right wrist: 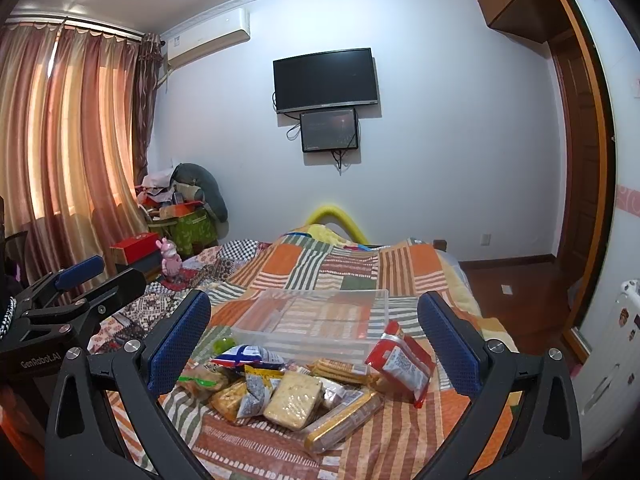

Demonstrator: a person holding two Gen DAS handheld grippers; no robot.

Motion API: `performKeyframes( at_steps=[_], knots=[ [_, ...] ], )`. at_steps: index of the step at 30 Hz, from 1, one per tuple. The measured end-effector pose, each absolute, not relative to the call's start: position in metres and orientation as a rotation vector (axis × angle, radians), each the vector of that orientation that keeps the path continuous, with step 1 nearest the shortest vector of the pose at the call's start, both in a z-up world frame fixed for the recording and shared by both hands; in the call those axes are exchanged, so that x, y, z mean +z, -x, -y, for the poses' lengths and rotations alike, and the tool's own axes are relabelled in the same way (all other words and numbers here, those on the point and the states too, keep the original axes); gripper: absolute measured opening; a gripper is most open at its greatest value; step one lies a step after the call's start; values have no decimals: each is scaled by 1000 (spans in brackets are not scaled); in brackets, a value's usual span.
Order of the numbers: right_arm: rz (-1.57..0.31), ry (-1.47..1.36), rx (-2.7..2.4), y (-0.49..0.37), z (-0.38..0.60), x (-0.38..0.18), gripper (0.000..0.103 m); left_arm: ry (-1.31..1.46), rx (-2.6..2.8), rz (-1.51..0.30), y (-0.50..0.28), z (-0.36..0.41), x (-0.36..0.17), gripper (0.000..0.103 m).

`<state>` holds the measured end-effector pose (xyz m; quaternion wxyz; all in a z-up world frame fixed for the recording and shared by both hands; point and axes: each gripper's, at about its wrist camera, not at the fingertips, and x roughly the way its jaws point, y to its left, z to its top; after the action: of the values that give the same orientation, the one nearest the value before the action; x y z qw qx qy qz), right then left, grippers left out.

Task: Organize snacks

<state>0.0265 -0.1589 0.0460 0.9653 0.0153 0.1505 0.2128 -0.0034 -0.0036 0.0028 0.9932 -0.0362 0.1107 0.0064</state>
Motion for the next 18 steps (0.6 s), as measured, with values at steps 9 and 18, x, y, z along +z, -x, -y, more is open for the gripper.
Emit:
performKeyframes(
  at_steps=[9, 18],
  knots=[
    [-302, -34, 435, -26, 160, 49, 103, 75, 13, -221, 3, 5, 4, 103],
    [-301, -33, 437, -25, 159, 48, 103, 78, 13, -222, 3, 4, 3, 103]
  ],
)
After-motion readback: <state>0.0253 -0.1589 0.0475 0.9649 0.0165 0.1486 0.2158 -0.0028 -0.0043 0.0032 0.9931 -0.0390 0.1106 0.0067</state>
